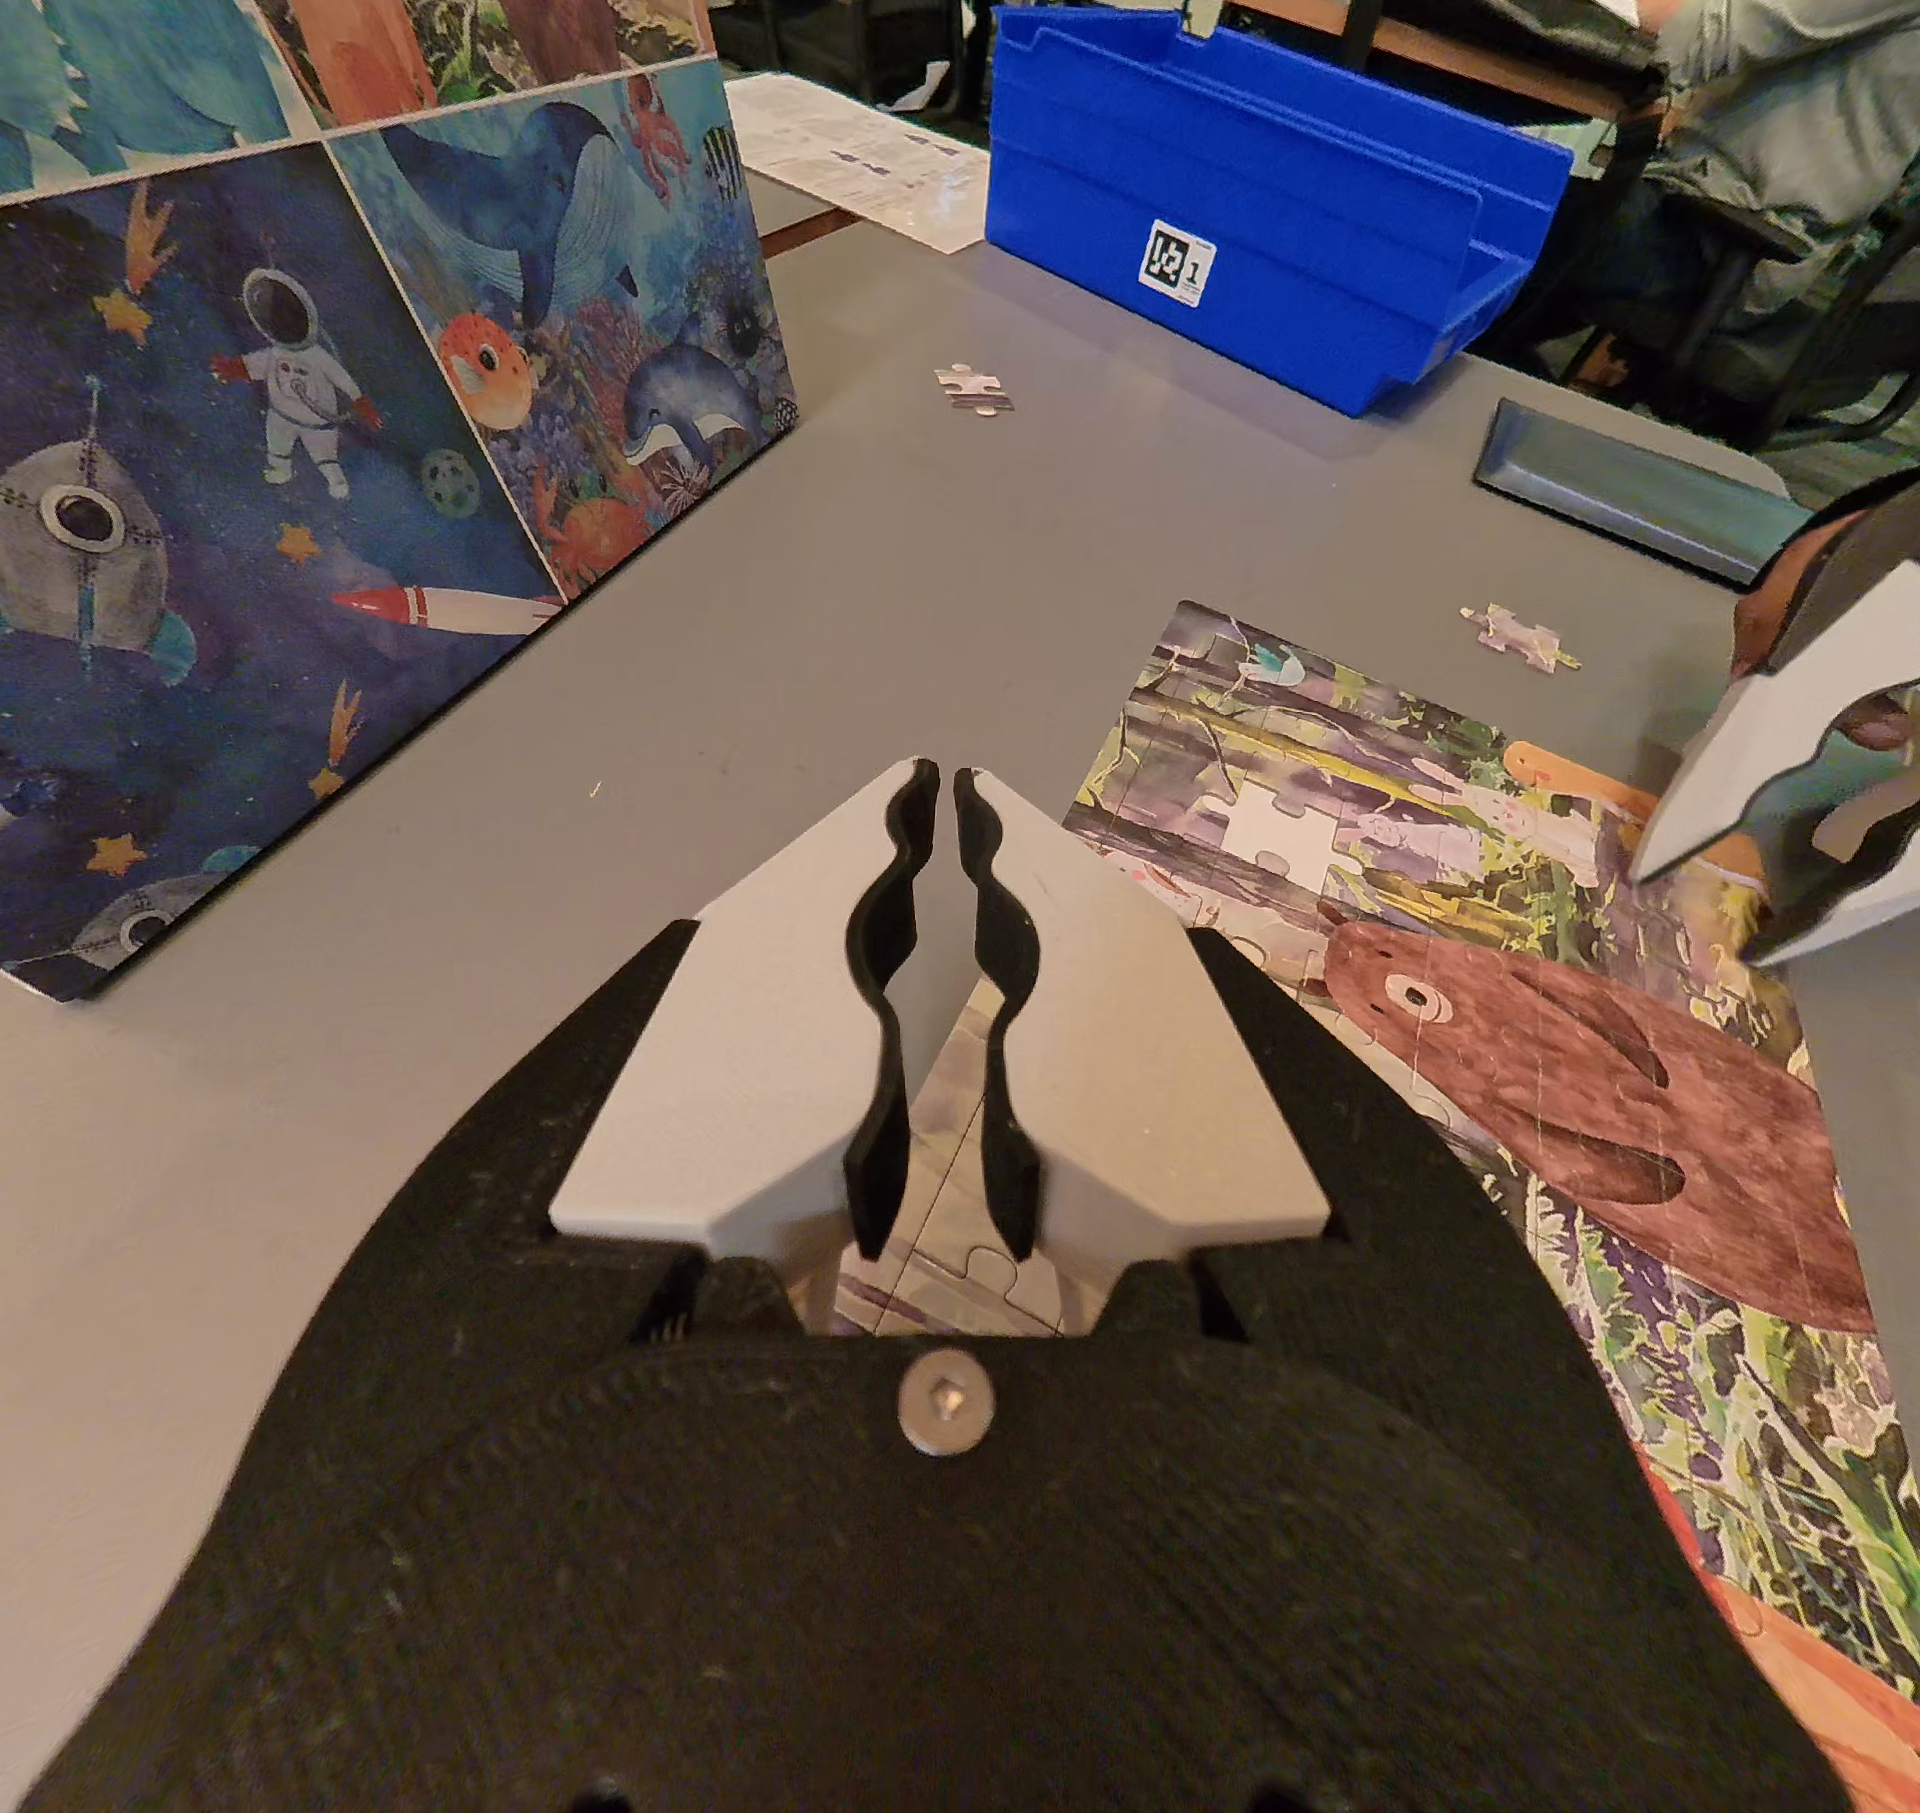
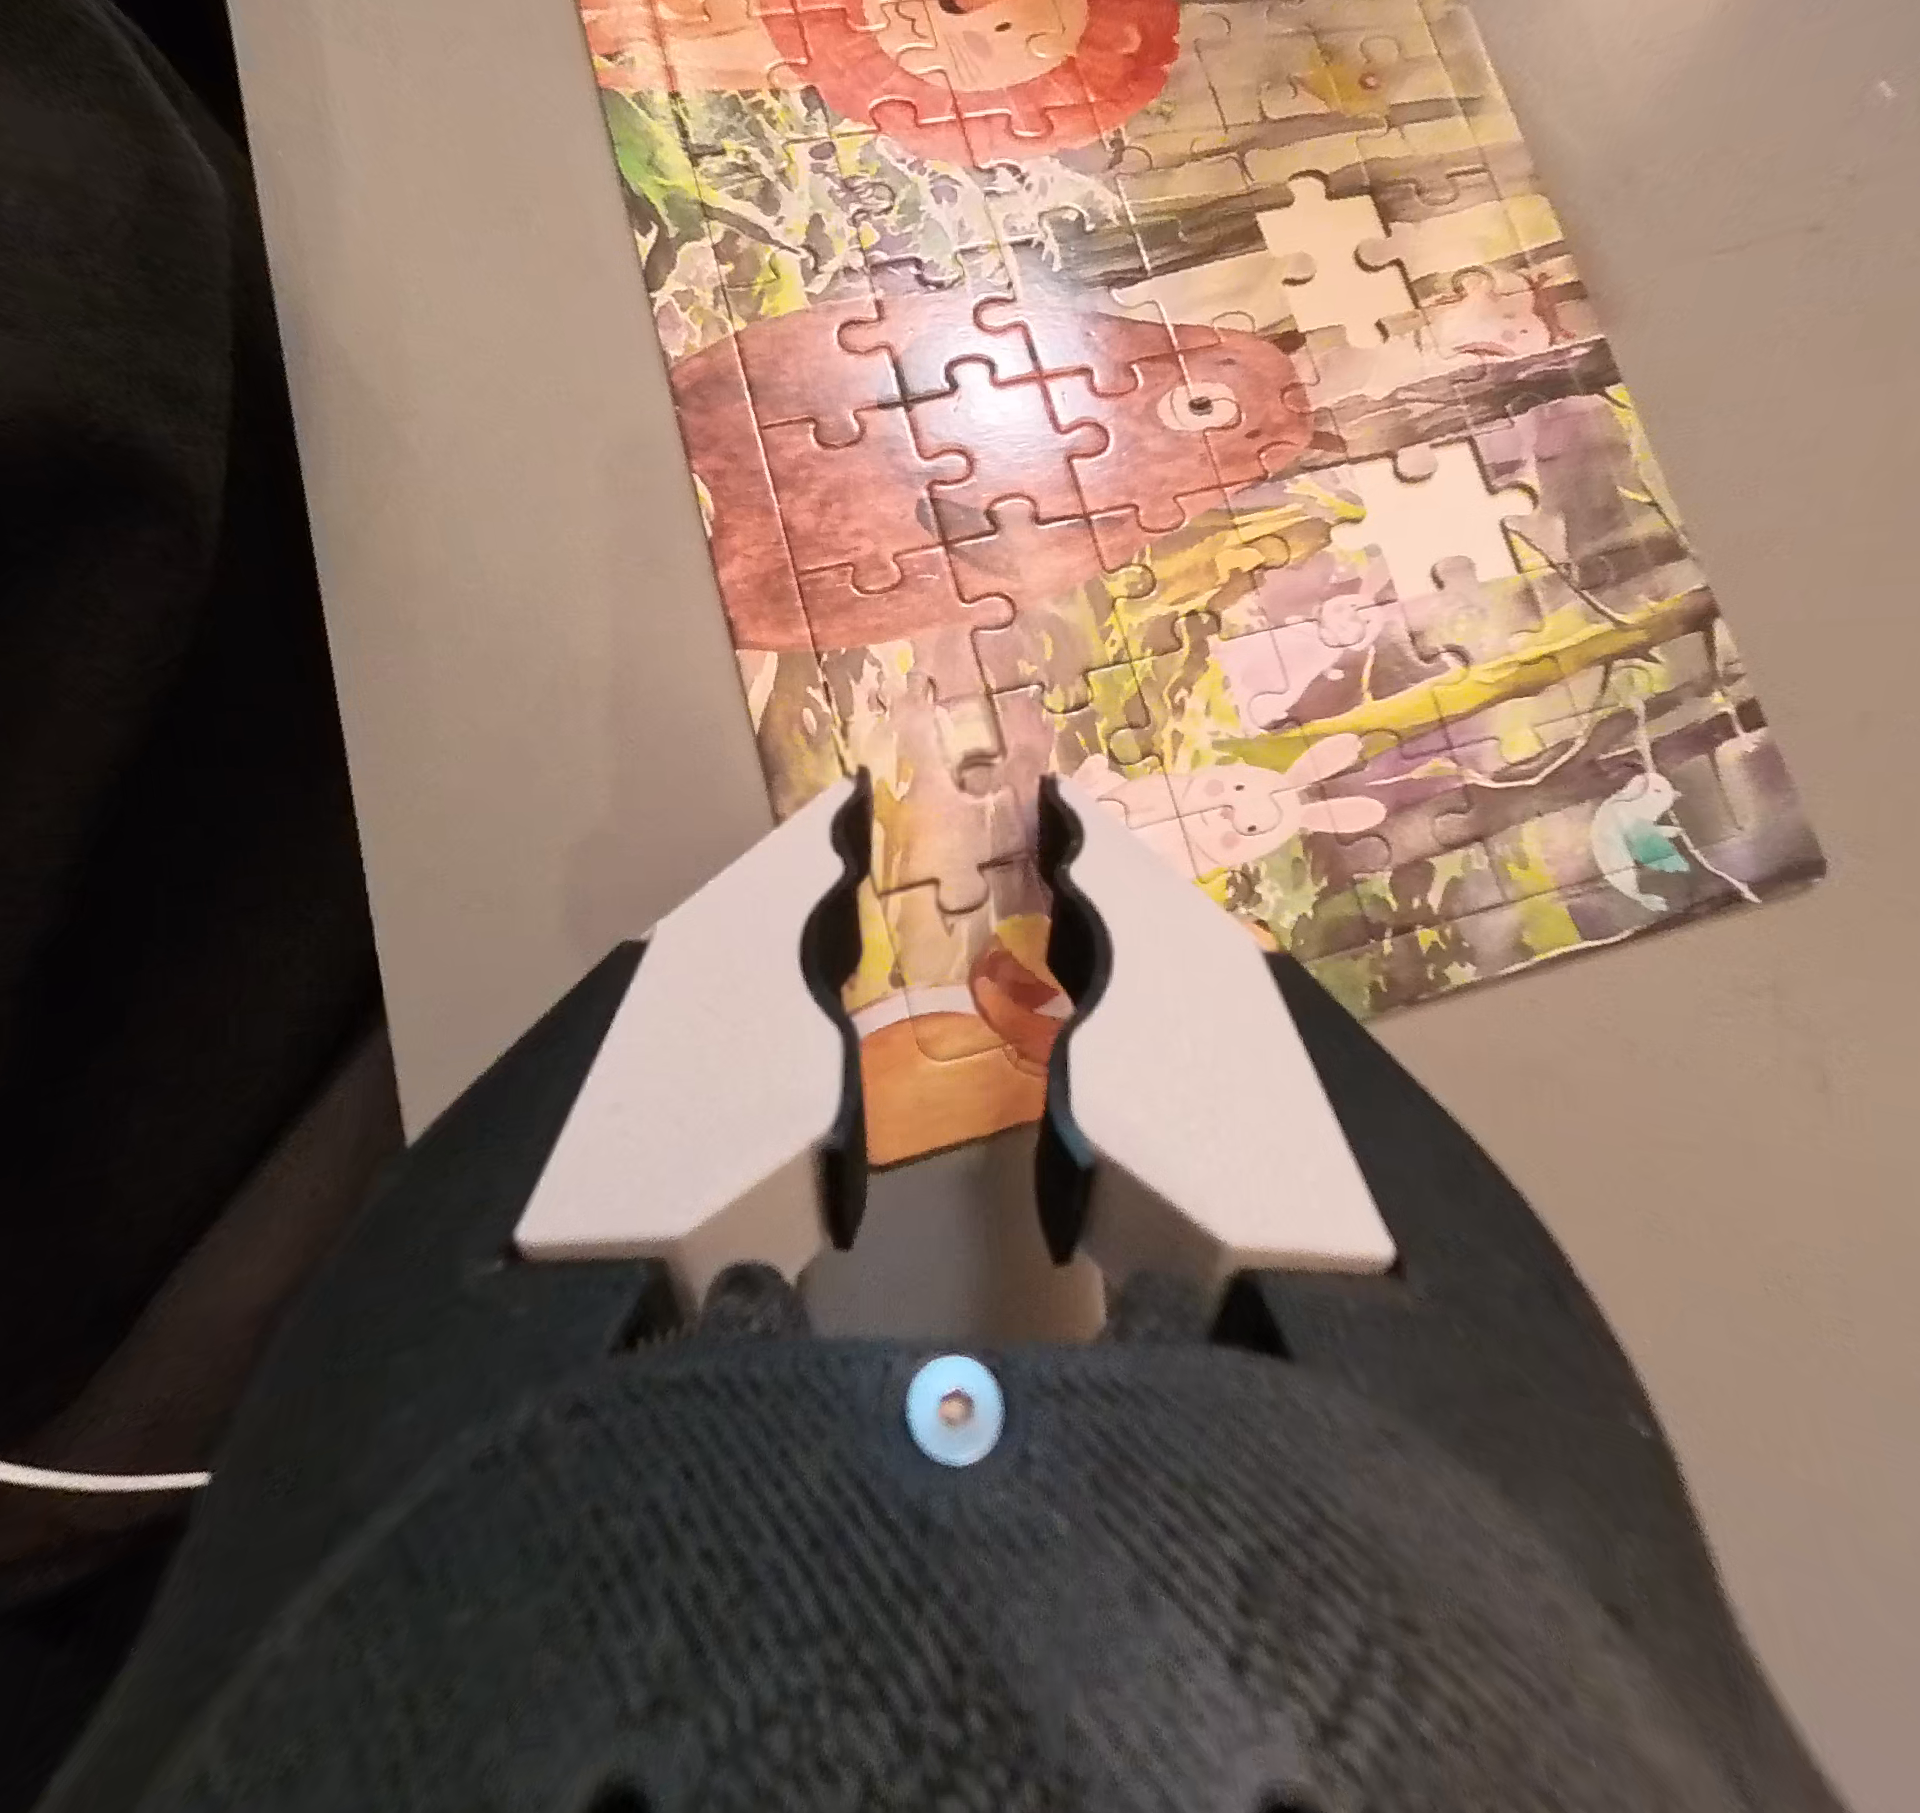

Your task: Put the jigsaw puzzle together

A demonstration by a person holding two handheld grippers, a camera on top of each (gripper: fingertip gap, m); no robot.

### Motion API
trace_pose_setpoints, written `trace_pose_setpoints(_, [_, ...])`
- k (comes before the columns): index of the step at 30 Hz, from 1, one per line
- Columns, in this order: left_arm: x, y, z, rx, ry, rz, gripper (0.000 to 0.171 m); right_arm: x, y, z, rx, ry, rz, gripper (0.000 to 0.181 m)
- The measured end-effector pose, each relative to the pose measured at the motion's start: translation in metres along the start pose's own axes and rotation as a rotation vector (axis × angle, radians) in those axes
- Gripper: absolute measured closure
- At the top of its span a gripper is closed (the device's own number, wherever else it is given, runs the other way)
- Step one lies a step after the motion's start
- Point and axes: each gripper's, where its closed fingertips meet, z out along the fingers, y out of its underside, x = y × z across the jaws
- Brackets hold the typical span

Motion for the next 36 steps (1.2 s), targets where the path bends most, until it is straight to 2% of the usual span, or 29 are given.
trace_pose_setpoints(9, [0.000,0.000,0.000,0.000,0.000,0.001,0.170,-0.001,-0.002,-0.003,0.009,0.001,-0.004,0.150])
trace_pose_setpoints(19, [0.000,0.000,0.000,-0.001,0.001,0.000,0.170,-0.009,-0.015,0.002,0.032,-0.028,-0.021,0.168])
trace_pose_setpoints(22, [0.000,0.000,0.000,0.000,0.001,0.000,0.170,-0.012,-0.012,0.010,-0.008,-0.037,-0.028,0.172])
trace_pose_setpoints(32, [0.000,0.000,0.000,-0.003,0.000,0.002,0.170,-0.010,-0.006,0.008,-0.014,-0.057,0.014,0.174])
trace_pose_setpoints(36, [0.000,0.000,0.000,-0.002,0.000,0.002,0.170,-0.008,-0.015,0.005,0.042,-0.055,0.012,0.174])
